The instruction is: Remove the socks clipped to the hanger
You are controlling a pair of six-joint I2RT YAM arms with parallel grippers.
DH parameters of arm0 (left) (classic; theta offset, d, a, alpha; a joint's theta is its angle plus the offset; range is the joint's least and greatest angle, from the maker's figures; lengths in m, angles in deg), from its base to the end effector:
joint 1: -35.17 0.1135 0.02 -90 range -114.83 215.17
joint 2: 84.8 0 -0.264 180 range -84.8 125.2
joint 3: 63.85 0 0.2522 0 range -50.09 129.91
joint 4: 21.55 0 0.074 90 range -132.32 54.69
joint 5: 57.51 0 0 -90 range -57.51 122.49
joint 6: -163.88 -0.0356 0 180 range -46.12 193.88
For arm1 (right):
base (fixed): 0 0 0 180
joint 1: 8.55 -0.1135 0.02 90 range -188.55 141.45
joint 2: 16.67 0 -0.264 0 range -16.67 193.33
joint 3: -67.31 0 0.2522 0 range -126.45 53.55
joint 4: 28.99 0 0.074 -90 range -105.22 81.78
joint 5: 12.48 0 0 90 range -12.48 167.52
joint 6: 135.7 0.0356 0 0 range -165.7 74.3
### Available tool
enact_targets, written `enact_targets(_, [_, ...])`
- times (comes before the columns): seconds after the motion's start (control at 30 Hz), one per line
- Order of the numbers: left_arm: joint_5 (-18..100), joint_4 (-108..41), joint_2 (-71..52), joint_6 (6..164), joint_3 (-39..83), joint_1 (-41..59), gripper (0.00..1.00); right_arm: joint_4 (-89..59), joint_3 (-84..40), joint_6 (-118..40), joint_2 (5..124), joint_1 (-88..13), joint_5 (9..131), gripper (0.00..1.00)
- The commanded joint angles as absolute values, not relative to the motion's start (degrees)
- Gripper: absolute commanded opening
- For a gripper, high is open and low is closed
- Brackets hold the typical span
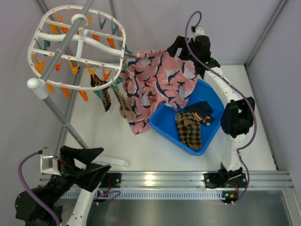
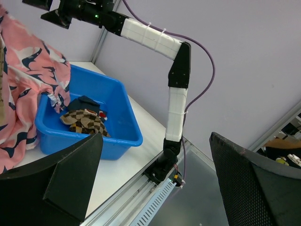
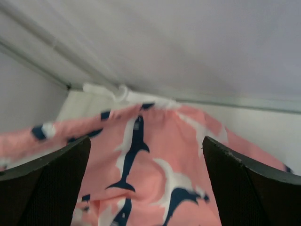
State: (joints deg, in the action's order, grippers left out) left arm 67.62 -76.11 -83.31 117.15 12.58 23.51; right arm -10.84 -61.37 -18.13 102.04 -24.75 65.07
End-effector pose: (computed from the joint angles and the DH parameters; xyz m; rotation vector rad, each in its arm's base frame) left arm -0.0842 -0.0035 0.3998 0.2078 1.3620 -1.1840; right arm 0.4808 0.1477 0.3732 0.0088 1.7686 0.7470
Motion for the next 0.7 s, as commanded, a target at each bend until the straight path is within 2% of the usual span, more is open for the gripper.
enact_targets(0.0, [68.17,-75.66,-83.75,117.74,13.28,24.09,0.99,-10.12,-54.23,-27.15,88.91,-30.42,73.73,0.99])
enact_targets(0.1, [68.52,-75.66,-83.84,117.56,13.28,24.18,0.98,-13.88,-43.69,-27.33,78.36,-32.8,74.01,0.99])
enact_targets(0.23, [68.88,-75.66,-83.84,117.91,13.19,24.27,0.99,-19.08,-31.91,-29.96,66.67,-38.84,67.51,0.99])
enact_targets(0.3, [68.96,-75.74,-83.84,117.83,13.19,24.36,0.98,-21.19,-26.45,-29.54,62.53,-41.58,60.4,1.0])
enact_targets(0.4, [68.96,-75.66,-83.84,118.09,13.19,24.53,0.99,-25.94,-21.0,-28.56,60.93,-46.68,53.61,0.99])
enact_targets(0.53, [68.96,-75.66,-83.84,118.53,13.72,24.71,0.98,-28.76,-18.08,-31.02,62.51,-57.47,58.43,1.0])
enact_targets(0.67, [69.58,-75.66,-83.92,119.06,15.2,24.97,0.98,-27.36,-22.37,-34.26,69.96,-64.69,66.14,0.99])
